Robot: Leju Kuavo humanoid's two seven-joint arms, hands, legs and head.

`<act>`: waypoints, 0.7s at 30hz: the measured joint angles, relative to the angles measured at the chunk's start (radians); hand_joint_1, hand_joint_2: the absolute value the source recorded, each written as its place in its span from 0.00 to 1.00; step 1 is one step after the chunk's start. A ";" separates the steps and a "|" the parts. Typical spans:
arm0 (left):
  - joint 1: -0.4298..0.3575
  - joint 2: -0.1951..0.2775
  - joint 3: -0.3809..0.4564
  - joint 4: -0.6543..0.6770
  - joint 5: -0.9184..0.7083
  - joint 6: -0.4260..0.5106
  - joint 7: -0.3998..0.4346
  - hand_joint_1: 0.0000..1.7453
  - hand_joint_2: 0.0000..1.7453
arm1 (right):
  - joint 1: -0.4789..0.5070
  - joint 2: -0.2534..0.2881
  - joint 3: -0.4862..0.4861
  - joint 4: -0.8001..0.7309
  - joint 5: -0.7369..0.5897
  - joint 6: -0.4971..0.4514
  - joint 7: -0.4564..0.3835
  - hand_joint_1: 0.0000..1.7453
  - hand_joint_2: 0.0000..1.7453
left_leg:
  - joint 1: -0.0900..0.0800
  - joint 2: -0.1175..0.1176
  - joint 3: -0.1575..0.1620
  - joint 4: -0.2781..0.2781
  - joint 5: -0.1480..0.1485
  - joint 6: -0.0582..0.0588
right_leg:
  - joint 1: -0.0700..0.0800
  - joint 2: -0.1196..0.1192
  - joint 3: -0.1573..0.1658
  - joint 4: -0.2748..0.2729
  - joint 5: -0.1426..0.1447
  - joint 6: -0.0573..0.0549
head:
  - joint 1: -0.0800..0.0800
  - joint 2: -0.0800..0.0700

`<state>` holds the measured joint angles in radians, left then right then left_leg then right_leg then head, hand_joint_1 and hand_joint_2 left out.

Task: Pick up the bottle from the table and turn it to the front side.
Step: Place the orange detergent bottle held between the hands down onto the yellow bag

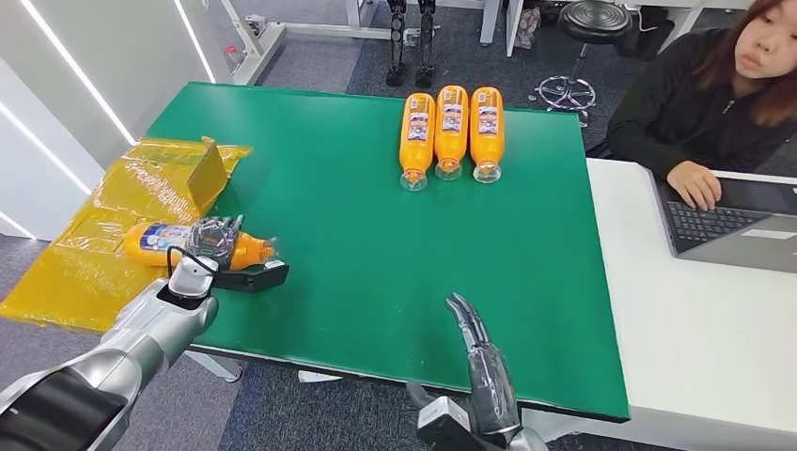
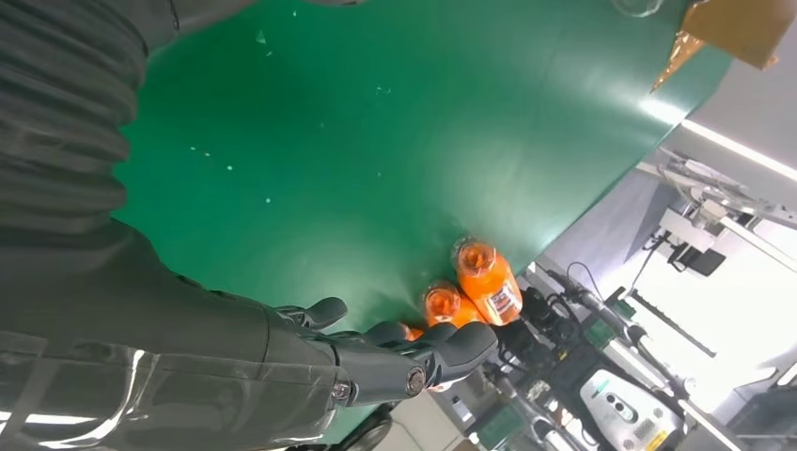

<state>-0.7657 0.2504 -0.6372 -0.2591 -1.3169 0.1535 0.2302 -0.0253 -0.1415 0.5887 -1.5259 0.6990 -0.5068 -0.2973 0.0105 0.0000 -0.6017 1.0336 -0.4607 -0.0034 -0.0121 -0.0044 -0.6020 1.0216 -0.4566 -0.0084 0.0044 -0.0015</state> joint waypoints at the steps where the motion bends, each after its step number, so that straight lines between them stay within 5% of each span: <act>1: 0.001 0.001 0.001 0.000 -0.002 0.004 0.001 0.00 1.00 | -0.008 0.000 0.002 0.008 -0.003 0.000 -0.001 0.00 1.00 | 0.000 0.000 0.000 0.000 0.000 0.000 | 0.000 0.000 0.000 0.000 0.000 0.000 | 0.000 0.000; 11: 0.007 -0.004 0.015 0.001 -0.026 0.103 0.043 0.00 1.00 | -0.029 0.000 0.009 0.044 -0.013 -0.002 0.003 0.00 1.00 | 0.000 0.000 0.000 0.000 0.001 -0.001 | 0.000 0.000 -0.001 0.000 0.000 0.000 | 0.000 0.000; 17: 0.016 -0.040 0.037 -0.015 -0.046 0.453 0.019 0.00 1.00 | -0.028 0.000 0.009 0.055 -0.019 -0.015 0.009 0.00 1.00 | 0.000 -0.001 -0.001 0.000 0.001 -0.001 | 0.000 -0.001 -0.001 -0.001 0.000 0.000 | 0.000 0.000; 21: 0.062 -0.075 0.097 -0.171 -0.098 0.535 -0.093 0.00 1.00 | -0.022 -0.002 0.007 0.057 -0.025 -0.029 0.010 0.00 1.00 | -0.001 0.000 -0.001 0.001 0.000 -0.001 | -0.001 0.000 -0.001 -0.001 0.001 0.000 | 0.000 0.000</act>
<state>-0.7040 0.1758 -0.5399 -0.4306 -1.4151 0.6883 0.1374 -0.0468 -0.1432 0.5961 -1.4688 0.6742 -0.5353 -0.2871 0.0097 -0.0003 -0.6023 1.0342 -0.4602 -0.0041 -0.0127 -0.0045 -0.6033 1.0201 -0.4560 -0.0087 0.0046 -0.0015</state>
